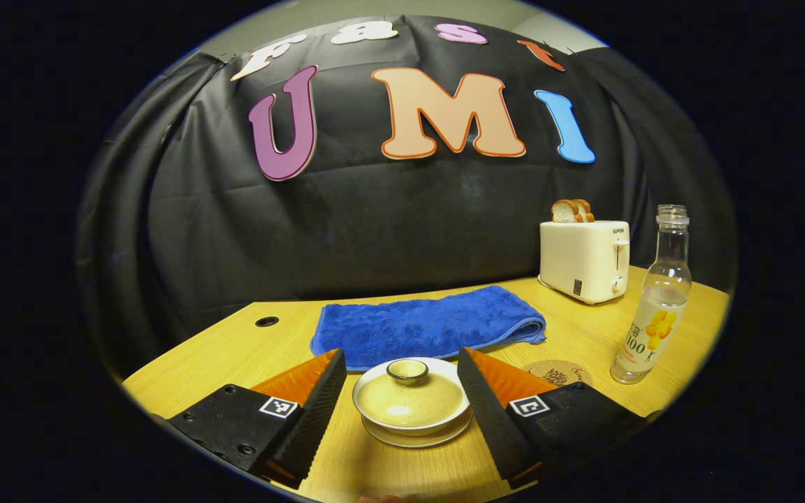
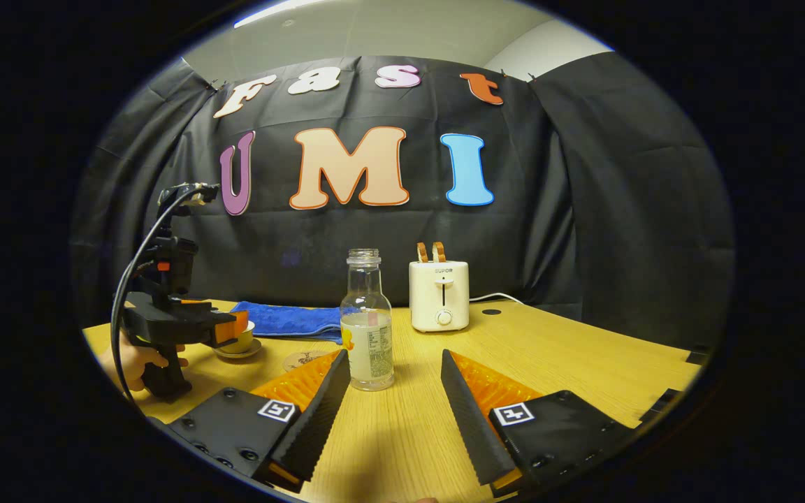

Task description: Open the teacup lid with one hand, grasp the water bottle and pour water into the teacup with the other hand; after pouring, place the water bottle on the coaster and then close the teacup lid.

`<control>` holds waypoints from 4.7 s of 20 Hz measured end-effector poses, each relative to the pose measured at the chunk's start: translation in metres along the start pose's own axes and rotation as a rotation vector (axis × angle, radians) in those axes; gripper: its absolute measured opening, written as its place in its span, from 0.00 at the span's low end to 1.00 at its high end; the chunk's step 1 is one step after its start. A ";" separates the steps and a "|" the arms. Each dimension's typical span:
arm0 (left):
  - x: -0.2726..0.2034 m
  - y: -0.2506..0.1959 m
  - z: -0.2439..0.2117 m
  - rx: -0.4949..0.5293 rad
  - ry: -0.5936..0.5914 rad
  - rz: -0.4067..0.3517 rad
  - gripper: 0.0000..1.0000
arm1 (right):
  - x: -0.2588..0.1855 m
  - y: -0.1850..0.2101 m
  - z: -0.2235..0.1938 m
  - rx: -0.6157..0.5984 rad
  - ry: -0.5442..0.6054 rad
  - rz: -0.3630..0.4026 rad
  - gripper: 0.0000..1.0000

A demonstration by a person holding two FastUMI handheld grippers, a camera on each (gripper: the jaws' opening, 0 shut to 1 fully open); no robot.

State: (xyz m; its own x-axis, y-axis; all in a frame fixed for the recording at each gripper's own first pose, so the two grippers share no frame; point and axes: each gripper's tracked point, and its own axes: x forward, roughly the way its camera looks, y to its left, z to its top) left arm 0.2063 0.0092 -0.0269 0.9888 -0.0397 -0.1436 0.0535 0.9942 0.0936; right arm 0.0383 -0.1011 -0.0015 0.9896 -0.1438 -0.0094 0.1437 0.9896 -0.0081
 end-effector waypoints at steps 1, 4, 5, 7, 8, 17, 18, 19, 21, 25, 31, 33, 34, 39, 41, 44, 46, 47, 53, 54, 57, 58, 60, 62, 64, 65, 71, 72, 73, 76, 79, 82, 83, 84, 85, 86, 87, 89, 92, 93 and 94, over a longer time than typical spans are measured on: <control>0.003 -0.002 -0.001 0.008 0.009 -0.004 0.94 | 0.001 0.000 0.000 0.000 0.001 -0.001 0.87; 0.007 -0.005 -0.004 0.032 0.032 -0.008 0.93 | 0.000 0.000 -0.001 0.000 0.001 0.001 0.87; 0.009 -0.006 -0.002 0.037 0.033 -0.011 0.92 | 0.000 0.000 0.000 0.000 0.001 0.002 0.87; 0.008 -0.006 -0.003 0.040 0.035 -0.013 0.91 | 0.001 -0.001 0.000 0.000 0.001 0.001 0.82; 0.009 -0.008 -0.004 0.041 0.038 -0.023 0.90 | 0.000 -0.001 0.000 0.000 0.001 0.001 0.87; 0.015 -0.009 -0.003 0.065 0.042 -0.032 0.68 | 0.001 -0.001 0.000 0.001 0.000 0.008 0.80; 0.015 -0.007 -0.007 0.062 0.057 -0.020 0.60 | 0.001 -0.001 0.000 0.000 -0.001 0.008 0.80; 0.014 -0.007 -0.007 0.054 0.058 -0.020 0.52 | 0.001 -0.001 0.000 0.000 -0.001 0.009 0.94; 0.014 -0.006 -0.004 0.047 0.050 -0.024 0.46 | 0.001 -0.001 0.000 0.000 -0.002 0.009 0.87; 0.014 -0.001 -0.003 0.050 0.042 -0.008 0.37 | 0.001 -0.001 0.000 0.001 -0.001 0.009 0.87; 0.013 -0.001 -0.004 0.039 0.040 -0.011 0.26 | 0.001 -0.001 0.000 0.000 -0.001 0.008 0.87; 0.011 0.001 -0.006 0.039 0.044 -0.005 0.24 | 0.001 -0.002 0.000 -0.001 -0.002 0.008 0.87; 0.011 0.001 -0.005 0.035 0.041 -0.006 0.24 | 0.001 -0.002 -0.001 -0.001 -0.002 0.007 0.87; 0.000 0.007 0.005 -0.019 -0.033 0.001 0.24 | 0.001 -0.003 0.002 -0.001 -0.010 -0.001 0.93; -0.009 0.010 0.010 -0.016 -0.079 0.007 0.24 | 0.003 -0.002 0.001 -0.002 -0.009 -0.002 0.93; -0.027 0.013 0.015 0.010 -0.131 0.007 0.24 | 0.008 0.002 0.000 -0.002 -0.008 0.010 0.93; -0.042 0.018 0.013 0.006 -0.132 0.005 0.24 | 0.015 0.008 -0.001 -0.001 -0.005 0.024 0.86; -0.047 0.022 0.012 -0.004 -0.138 0.003 0.24 | 0.019 0.011 0.000 -0.001 -0.007 0.031 0.86; -0.089 0.059 0.003 -0.061 -0.144 0.005 0.23 | 0.057 0.030 -0.006 -0.005 0.018 0.038 0.93; -0.094 0.068 -0.001 -0.079 -0.144 0.019 0.24 | 0.062 0.034 -0.008 -0.005 0.029 0.042 0.86; -0.109 0.086 -0.003 -0.099 -0.150 0.047 0.24 | 0.075 0.039 -0.013 -0.006 0.062 0.048 0.90; -0.111 0.089 -0.006 -0.095 -0.143 0.054 0.24 | 0.078 0.040 -0.013 -0.004 0.062 0.046 0.86; -0.117 0.092 -0.005 -0.094 -0.146 0.054 0.24 | 0.084 0.041 -0.011 -0.004 0.049 0.042 0.86; -0.121 0.094 -0.006 -0.095 -0.146 0.054 0.24 | 0.089 0.043 -0.012 -0.003 0.051 0.044 0.86; -0.122 0.096 -0.007 -0.095 -0.146 0.054 0.24 | 0.095 0.047 -0.013 -0.002 0.054 0.055 0.86; -0.122 0.096 -0.006 -0.095 -0.147 0.054 0.24 | 0.098 0.047 -0.014 -0.002 0.057 0.054 0.86; -0.122 0.095 -0.007 -0.095 -0.146 0.053 0.24 | 0.117 0.049 -0.006 0.001 0.014 0.049 0.86; -0.122 0.095 -0.007 -0.095 -0.145 0.054 0.24 | 0.120 0.049 -0.006 0.001 0.000 0.046 0.86; -0.122 0.095 -0.007 -0.095 -0.145 0.054 0.24 | 0.124 0.050 -0.004 0.001 -0.006 0.047 0.86; -0.122 0.096 -0.007 -0.095 -0.145 0.054 0.24 | 0.137 0.052 -0.009 0.001 0.014 0.052 0.86; -0.122 0.097 -0.007 -0.095 -0.144 0.058 0.24 | 0.151 0.053 -0.015 0.001 0.045 0.057 0.86; -0.122 0.098 -0.008 -0.096 -0.143 0.068 0.24 | 0.160 0.056 -0.017 -0.006 0.064 0.055 0.94; -0.122 0.099 -0.007 -0.096 -0.143 0.071 0.24 | 0.161 0.055 -0.019 -0.009 0.073 0.050 0.92; -0.122 0.099 -0.008 -0.096 -0.143 0.071 0.24 | 0.161 0.054 -0.017 -0.012 0.069 0.046 0.82; -0.122 0.099 -0.008 -0.095 -0.143 0.073 0.24 | 0.161 0.054 -0.019 -0.014 0.071 0.042 0.82; -0.122 0.100 -0.007 -0.096 -0.143 0.073 0.24 | 0.161 0.054 -0.018 -0.019 0.072 0.038 0.79; -0.122 0.100 -0.007 -0.096 -0.142 0.074 0.24 | 0.161 0.054 -0.020 -0.028 0.076 0.031 0.79; -0.123 0.101 -0.007 -0.096 -0.142 0.076 0.24 | 0.163 0.058 -0.019 -0.052 0.075 0.033 0.79; -0.122 0.100 -0.008 -0.096 -0.142 0.076 0.24 | 0.170 0.066 -0.016 -0.148 0.068 0.037 0.75; -0.122 0.101 -0.007 -0.095 -0.141 0.078 0.24 | 0.173 0.069 -0.017 -0.205 0.073 0.039 0.75; -0.123 0.102 -0.008 -0.095 -0.142 0.083 0.24 | 0.175 0.076 -0.016 -0.274 0.073 0.049 0.75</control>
State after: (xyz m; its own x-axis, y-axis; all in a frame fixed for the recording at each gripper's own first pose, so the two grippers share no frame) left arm 0.0890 0.1162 -0.0075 0.9994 0.0355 0.0019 -0.0355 0.9994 0.0048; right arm 0.2221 -0.0515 -0.0201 0.9904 -0.1058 -0.0885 0.0777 0.9581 -0.2755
